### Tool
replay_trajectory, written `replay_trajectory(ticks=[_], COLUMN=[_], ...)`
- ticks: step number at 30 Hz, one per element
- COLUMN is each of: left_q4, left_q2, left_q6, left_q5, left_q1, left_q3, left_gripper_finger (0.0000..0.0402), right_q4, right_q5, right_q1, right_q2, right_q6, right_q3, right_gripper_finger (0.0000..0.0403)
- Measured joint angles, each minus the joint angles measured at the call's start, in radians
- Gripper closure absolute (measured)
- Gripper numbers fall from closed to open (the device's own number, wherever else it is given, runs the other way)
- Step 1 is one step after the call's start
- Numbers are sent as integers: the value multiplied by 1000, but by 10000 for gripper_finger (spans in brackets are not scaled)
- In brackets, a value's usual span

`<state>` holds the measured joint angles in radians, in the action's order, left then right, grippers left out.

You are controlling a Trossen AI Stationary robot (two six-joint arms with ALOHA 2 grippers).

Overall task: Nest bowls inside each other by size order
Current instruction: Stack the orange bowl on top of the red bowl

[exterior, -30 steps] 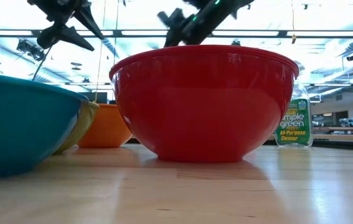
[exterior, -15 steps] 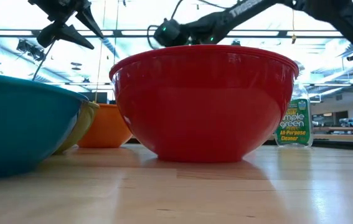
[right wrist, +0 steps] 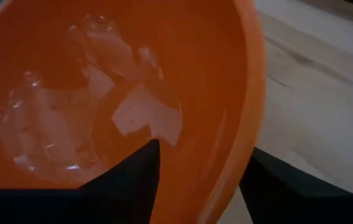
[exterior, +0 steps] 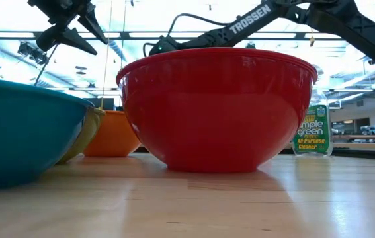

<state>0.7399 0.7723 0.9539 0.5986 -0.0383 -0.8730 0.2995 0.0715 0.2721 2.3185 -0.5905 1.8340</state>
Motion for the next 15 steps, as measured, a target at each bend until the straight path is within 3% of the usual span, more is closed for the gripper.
replay_trajectory(ticks=[7, 15], left_q4=[2, 5], left_q2=[0, 0], left_q6=[-31, -32], left_q5=[2, 0], left_q1=[0, 0], left_q3=[0, 0], left_gripper_finger=[209, 209], right_q4=[0, 15], right_q5=[57, 43], right_q1=[-4, 13], right_q2=[4, 4], right_q6=[-87, -229], right_q3=[0, 0], right_gripper_finger=[251, 339])
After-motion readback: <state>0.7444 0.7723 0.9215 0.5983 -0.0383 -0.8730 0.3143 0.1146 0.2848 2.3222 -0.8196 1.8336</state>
